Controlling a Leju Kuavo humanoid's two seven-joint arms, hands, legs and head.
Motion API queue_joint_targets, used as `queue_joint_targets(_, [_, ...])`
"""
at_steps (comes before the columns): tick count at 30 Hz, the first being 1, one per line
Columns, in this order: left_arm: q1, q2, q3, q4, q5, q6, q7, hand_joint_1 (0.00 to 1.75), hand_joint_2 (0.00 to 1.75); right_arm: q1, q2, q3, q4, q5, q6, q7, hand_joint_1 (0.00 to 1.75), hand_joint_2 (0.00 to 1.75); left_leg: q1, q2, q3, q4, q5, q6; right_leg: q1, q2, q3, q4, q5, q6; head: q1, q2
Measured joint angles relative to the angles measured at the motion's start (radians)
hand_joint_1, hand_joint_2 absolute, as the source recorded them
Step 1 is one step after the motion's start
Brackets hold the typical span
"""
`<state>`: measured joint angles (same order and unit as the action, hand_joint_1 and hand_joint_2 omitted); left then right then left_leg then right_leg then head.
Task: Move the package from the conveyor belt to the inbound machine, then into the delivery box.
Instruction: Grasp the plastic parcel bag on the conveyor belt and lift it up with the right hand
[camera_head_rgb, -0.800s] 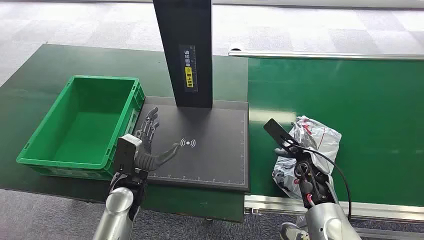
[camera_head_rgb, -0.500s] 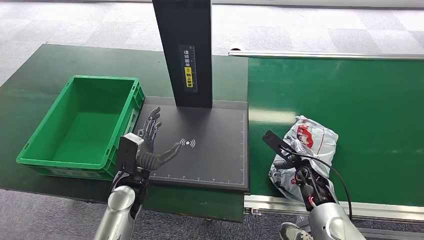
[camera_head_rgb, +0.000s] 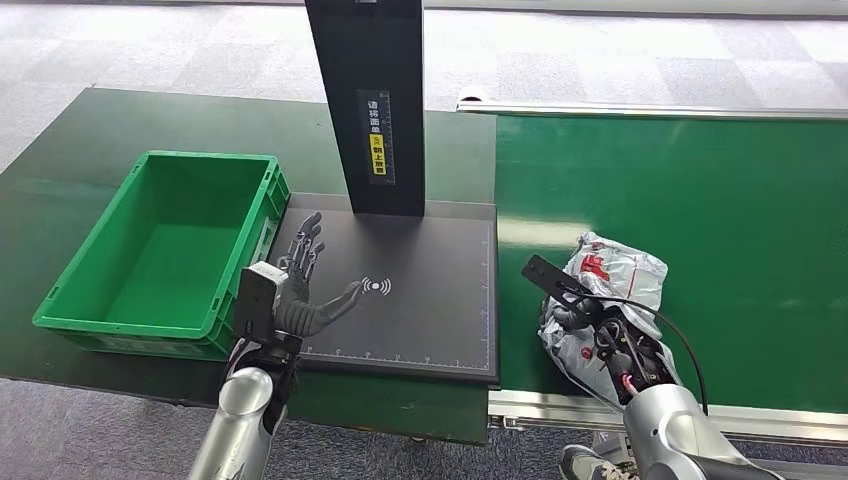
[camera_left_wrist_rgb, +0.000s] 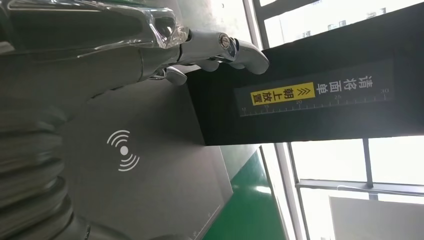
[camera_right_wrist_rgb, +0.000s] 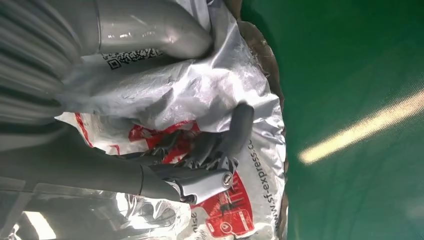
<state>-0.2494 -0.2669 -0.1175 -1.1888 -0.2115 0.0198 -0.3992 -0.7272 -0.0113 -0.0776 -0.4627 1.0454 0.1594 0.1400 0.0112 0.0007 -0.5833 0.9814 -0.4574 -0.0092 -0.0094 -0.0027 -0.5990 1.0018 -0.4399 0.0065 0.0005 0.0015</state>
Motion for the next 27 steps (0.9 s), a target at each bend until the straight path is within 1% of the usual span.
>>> queue_joint_targets(8, [-0.001,0.001,0.0,0.005,0.006,0.005,-0.002,0.0,1.75,-0.008,0.0,0.008,0.019,-0.007,0.009,-0.023,1.75,1.75,0.0,0.0,0.0,0.0,0.0,0.0,0.0,0.0,0.0,0.0,0.0,0.0,0.0,0.0])
queue_joint_targets(12, [0.002,0.008,0.004,0.003,0.023,0.011,-0.002,0.0,1.75,-0.004,0.002,0.017,0.02,-0.017,-0.007,-0.06,1.75,1.75,0.0,0.0,0.0,0.0,0.0,0.0,0.0,0.0,0.0,0.0,0.0,0.0,0.0,0.0])
queue_joint_targets(13, [0.006,0.009,0.006,-0.001,0.028,0.011,-0.002,0.0,1.75,-0.003,0.003,0.019,0.018,-0.026,-0.028,-0.078,1.75,1.75,0.0,0.0,0.0,0.0,0.0,0.0,0.0,0.0,0.0,0.0,0.0,0.0,0.0,0.0])
queue_joint_targets(15, [0.019,0.013,0.011,-0.015,0.033,0.01,-0.002,0.0,1.75,0.002,0.009,0.019,0.001,-0.061,-0.103,-0.126,1.75,1.75,0.0,0.0,0.0,0.0,0.0,0.0,0.0,0.0,0.0,0.0,0.0,0.0,0.0,0.0])
queue_joint_targets(18, [0.046,0.015,0.018,-0.05,0.034,0.007,-0.001,0.0,1.75,0.011,0.026,0.015,-0.061,-0.13,-0.205,-0.182,1.75,1.75,0.0,0.0,0.0,0.0,0.0,0.0,0.0,0.0,-0.001,0.0,0.0,0.0,0.0,0.0])
queue_joint_targets(20, [0.062,0.015,0.02,-0.071,0.033,0.006,0.0,0.0,1.75,0.025,0.037,0.012,-0.121,-0.178,-0.23,-0.212,1.75,1.75,0.0,0.0,-0.001,0.0,0.0,0.0,0.0,0.0,-0.001,0.0,0.0,0.0,0.0,0.0])
queue_joint_targets(22, [0.07,0.014,0.022,-0.085,0.032,0.006,-0.003,0.0,1.75,0.045,0.049,0.007,-0.189,-0.233,-0.254,-0.261,1.75,1.75,0.0,0.0,-0.001,0.0,0.0,0.0,0.0,0.0,-0.001,0.0,0.0,0.0,0.0,0.0])
queue_joint_targets(27, [0.075,0.014,0.027,-0.096,0.013,0.03,-0.026,0.0,1.75,0.115,0.079,-0.009,-0.386,-0.395,-0.336,-0.429,1.75,1.75,0.0,0.0,-0.001,0.0,0.0,0.0,0.0,0.0,-0.001,0.0,0.0,0.0,0.0,0.0])
